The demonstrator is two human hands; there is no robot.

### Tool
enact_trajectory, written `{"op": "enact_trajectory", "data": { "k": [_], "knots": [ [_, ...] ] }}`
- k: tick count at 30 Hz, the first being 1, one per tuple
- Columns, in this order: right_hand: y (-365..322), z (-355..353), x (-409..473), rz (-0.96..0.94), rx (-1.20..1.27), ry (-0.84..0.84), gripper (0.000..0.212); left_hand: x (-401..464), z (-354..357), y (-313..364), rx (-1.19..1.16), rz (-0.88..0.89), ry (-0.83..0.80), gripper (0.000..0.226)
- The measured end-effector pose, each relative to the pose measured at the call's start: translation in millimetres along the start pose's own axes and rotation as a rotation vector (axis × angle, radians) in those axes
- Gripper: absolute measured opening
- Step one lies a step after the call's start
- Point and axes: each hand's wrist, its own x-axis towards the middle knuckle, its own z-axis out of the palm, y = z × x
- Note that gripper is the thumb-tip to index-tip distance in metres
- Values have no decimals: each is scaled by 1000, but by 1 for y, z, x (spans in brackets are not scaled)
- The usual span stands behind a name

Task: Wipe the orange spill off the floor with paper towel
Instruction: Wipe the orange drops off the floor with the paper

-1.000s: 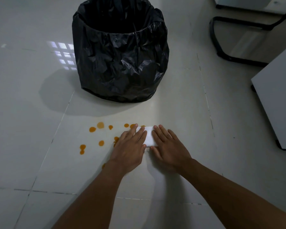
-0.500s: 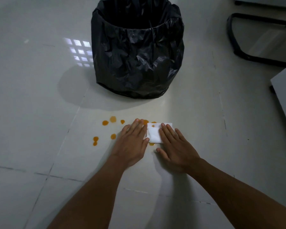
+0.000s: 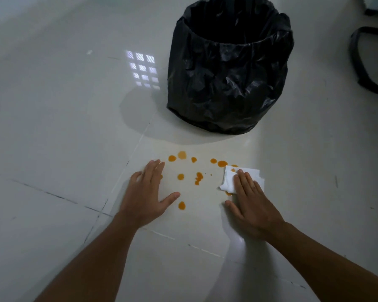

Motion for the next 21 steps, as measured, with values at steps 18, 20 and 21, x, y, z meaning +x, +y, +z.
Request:
{"op": "enact_trajectory", "data": {
  "k": [18,20,21],
  "knots": [
    [0,3,3,19,68,63,91,-9,21,-41,138,-30,-95,123],
    [1,1,4,3,57,49,92,-8,24,-42,138,-17,-84,123],
    [2,0,4,-5,36,38,93,-8,24,-42,140,-10,-85,123]
  ]
}}
